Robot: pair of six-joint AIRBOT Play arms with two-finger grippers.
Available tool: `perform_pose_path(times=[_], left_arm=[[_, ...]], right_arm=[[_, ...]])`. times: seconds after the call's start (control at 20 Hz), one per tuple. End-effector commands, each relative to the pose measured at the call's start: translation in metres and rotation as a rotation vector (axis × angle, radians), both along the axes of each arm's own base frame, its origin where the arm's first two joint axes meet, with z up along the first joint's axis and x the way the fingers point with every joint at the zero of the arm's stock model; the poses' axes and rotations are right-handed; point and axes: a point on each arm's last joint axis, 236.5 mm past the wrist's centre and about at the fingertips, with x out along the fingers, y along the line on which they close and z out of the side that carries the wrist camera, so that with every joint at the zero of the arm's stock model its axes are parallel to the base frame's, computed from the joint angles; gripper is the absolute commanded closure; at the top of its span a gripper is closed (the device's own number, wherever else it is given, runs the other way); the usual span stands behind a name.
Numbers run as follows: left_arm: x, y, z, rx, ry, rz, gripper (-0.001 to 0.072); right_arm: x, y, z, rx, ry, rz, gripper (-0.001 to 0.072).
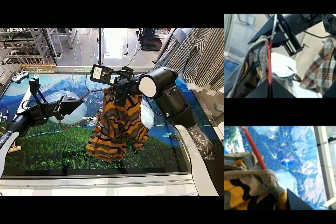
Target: Fold the clothes and pants, and hang the long-sleeved shirts on hangers.
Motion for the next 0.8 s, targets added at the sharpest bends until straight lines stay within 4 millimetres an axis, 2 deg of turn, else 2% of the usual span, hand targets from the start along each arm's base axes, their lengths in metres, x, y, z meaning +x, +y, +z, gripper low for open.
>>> perform_pose_path(times=[0.0, 0.05, 0.1, 0.2, 0.35, 0.55, 0.75], left_arm=[[0.014, 0.001, -0.003, 0.012, 0.011, 0.060, 0.0616], [0.027, 0.004, -0.006, 0.024, 0.023, 0.112, 0.0337], [0.038, 0.006, -0.011, 0.041, 0.047, 0.158, 0.0135], [0.052, 0.012, -0.021, 0.079, 0.073, 0.213, -0.0013], [0.060, 0.026, -0.008, 0.078, 0.038, 0.247, -0.0013], [0.074, 0.051, 0.041, 0.063, 0.002, 0.279, -0.0013], [0.090, 0.084, 0.061, 0.189, 0.194, 0.355, -0.0013]], right_arm=[[-0.007, 0.000, -0.007, -0.012, 0.041, 0.004, 0.0693], [-0.011, -0.003, -0.012, -0.026, 0.064, 0.004, 0.0694], [-0.014, -0.005, -0.015, -0.037, 0.081, 0.004, 0.0695], [-0.018, -0.008, -0.021, -0.056, 0.109, 0.004, 0.0696], [-0.028, -0.015, -0.031, -0.104, 0.156, 0.017, 0.0697], [-0.033, -0.019, -0.037, -0.129, 0.183, 0.017, 0.0697], [-0.024, -0.027, -0.035, -0.086, 0.191, -0.053, 0.0697]])
